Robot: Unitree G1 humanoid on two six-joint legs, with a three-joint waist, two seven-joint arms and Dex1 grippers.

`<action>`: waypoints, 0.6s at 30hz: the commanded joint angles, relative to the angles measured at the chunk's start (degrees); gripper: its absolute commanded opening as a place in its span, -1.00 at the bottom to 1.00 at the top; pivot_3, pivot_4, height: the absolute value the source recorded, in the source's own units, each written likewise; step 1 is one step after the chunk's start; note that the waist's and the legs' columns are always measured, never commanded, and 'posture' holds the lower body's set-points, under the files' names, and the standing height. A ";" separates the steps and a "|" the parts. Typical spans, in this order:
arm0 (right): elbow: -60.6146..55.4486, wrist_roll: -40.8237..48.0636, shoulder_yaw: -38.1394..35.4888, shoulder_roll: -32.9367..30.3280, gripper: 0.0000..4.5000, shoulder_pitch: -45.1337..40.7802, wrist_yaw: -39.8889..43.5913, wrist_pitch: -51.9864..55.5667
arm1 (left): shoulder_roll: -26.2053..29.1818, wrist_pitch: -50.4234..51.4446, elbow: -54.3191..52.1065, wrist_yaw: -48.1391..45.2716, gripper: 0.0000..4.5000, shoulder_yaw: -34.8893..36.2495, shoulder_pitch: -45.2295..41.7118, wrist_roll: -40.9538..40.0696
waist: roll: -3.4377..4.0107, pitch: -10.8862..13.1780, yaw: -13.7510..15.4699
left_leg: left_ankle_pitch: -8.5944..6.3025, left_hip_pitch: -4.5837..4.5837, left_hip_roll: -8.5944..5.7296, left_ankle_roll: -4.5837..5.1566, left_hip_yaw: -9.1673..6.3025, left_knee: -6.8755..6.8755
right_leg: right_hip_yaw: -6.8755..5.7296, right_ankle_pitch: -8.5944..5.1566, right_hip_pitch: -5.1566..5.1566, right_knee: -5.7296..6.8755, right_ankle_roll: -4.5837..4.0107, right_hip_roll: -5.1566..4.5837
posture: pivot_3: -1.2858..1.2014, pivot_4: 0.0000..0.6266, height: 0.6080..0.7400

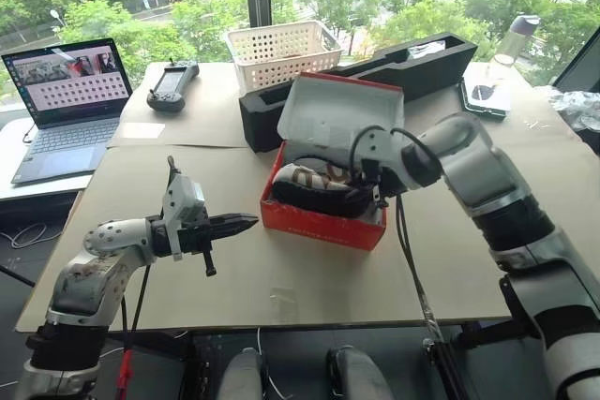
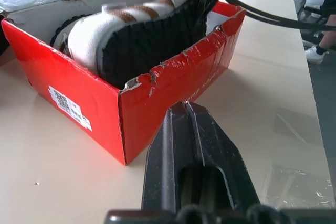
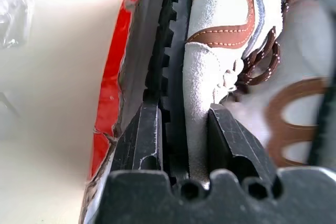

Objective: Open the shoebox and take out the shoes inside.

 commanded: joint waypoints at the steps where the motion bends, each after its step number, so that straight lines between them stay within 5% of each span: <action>1: -3.64 1.41 -3.11 -1.51 -0.48 -1.32 -0.83 1.71 | -0.12 -1.03 -0.48 -0.24 -1.00 0.00 -0.95 -0.14 | 0.00 0.00 0.00 | 0.00 0.00 0.00 0.00 0.00 0.00 | 0.00 0.00 0.00 -0.01 0.00 0.00 | 0.03 -0.52 0.90; 11: -4.09 6.80 -18.36 -7.27 -0.48 -4.26 -9.84 11.60 | -0.43 -1.34 0.04 -0.29 -1.00 -0.66 -1.29 0.06 | 0.00 0.00 0.27 | 0.00 -0.02 -0.01 0.00 0.01 0.00 | 0.00 0.00 -0.01 -0.03 -0.01 -0.02 | 0.03 -0.52 0.90; 18: -2.60 -4.80 -19.53 -13.92 -0.48 2.88 -27.97 5.55 | -0.78 -1.53 0.85 -0.49 -1.00 -1.27 -1.66 0.18 | -0.01 0.00 0.72 | -0.01 -0.02 -0.02 -0.01 0.04 -0.01 | 0.01 -0.15 0.01 -0.10 -0.25 -0.04 | 0.03 -0.52 0.90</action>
